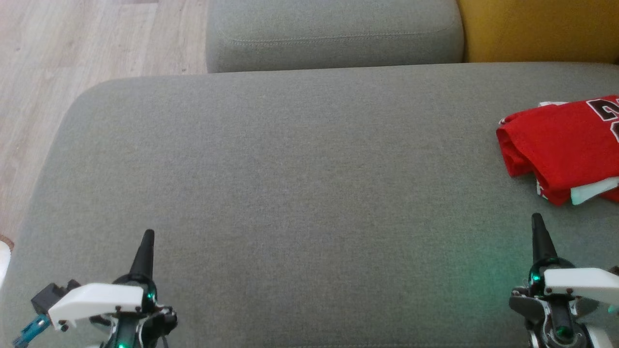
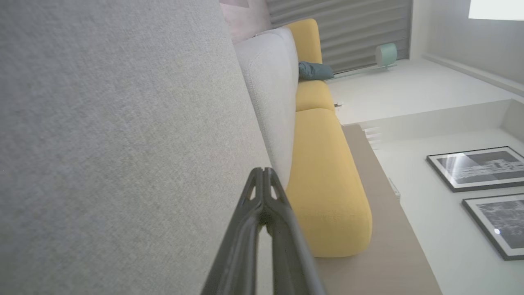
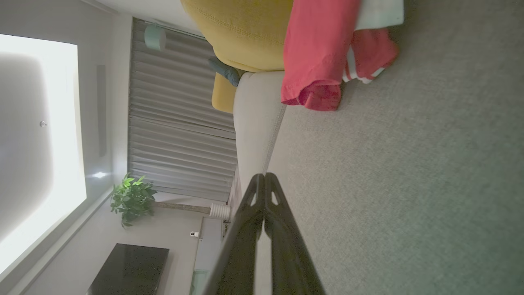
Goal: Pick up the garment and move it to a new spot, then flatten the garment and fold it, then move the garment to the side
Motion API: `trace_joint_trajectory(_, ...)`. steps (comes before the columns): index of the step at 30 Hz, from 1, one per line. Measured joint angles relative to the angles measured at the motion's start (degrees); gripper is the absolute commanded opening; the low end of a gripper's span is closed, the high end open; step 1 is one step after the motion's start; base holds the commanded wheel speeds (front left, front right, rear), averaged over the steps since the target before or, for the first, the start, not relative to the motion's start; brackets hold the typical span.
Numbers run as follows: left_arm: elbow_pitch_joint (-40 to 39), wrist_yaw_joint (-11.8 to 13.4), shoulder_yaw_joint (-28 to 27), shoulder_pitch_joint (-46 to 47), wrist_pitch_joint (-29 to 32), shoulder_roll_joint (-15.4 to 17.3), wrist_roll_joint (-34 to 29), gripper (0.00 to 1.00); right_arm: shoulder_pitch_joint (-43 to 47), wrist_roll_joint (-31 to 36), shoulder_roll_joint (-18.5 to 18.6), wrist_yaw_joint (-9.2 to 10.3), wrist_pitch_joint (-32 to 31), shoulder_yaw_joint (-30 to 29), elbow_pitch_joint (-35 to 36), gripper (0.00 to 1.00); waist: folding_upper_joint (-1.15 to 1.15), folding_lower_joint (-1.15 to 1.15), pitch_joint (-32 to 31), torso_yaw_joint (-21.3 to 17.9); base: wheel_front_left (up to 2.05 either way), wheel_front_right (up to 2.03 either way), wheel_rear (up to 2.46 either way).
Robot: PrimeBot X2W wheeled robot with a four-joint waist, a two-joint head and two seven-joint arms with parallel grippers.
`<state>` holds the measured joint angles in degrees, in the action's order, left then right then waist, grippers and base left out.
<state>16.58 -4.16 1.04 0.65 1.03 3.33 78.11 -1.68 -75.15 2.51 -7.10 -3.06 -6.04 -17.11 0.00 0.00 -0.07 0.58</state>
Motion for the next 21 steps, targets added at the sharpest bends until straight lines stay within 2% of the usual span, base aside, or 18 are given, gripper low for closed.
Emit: trace_joint_trajectory(21,-0.35,-2.48,-3.59,1.68,3.45,-0.04,12.69,0.00,-0.97,-13.86,0.01,0.00,-2.64,-1.42,0.64,0.00,0.00,0.00,0.21,-0.51,0.00,0.00,0.00)
